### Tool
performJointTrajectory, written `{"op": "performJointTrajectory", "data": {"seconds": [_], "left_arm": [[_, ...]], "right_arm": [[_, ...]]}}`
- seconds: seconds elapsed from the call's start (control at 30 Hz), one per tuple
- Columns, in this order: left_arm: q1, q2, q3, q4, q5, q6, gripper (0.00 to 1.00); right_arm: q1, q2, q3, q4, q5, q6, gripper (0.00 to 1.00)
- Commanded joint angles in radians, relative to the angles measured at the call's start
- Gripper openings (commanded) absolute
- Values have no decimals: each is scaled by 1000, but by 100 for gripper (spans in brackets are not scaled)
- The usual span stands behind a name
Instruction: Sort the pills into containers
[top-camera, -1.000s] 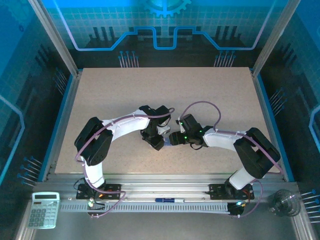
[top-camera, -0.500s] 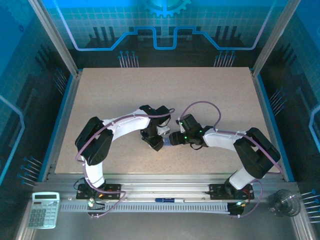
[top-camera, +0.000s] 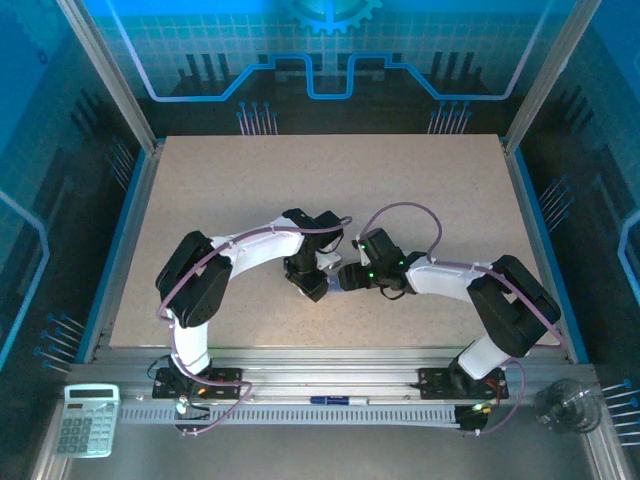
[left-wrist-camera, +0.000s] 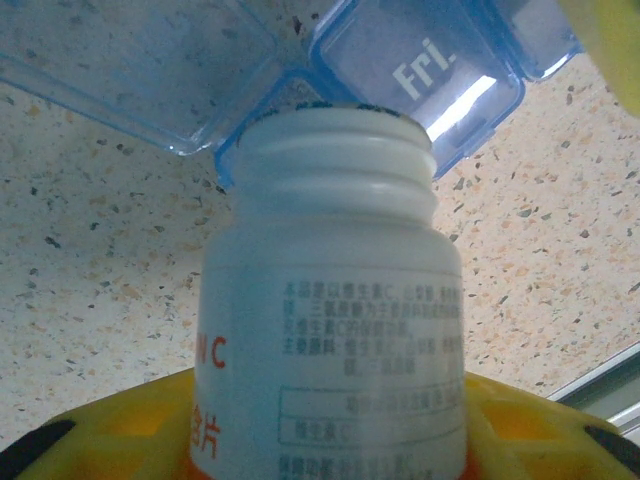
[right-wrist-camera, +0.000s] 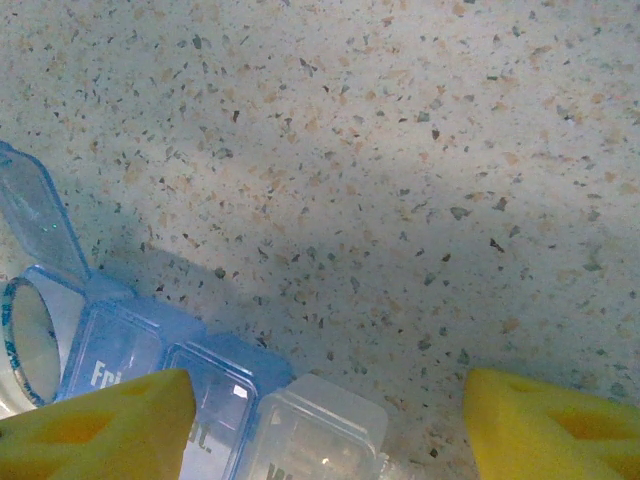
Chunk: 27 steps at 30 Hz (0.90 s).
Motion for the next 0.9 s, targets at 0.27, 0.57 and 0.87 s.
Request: {"op": "performJointTrajectory", "data": {"seconds": [0.27, 0.57, 0.87], "left_arm": [[19, 11, 63, -70, -7, 43, 0], [18, 29, 55, -70, -11, 47, 0], [18, 48, 59, -84, -17, 54, 0]], "right_arm": [[16, 30, -26, -33, 3, 1, 72], [16, 35, -29, -30, 2, -2, 72], [16, 44, -25, -25, -1, 0, 72]]}}
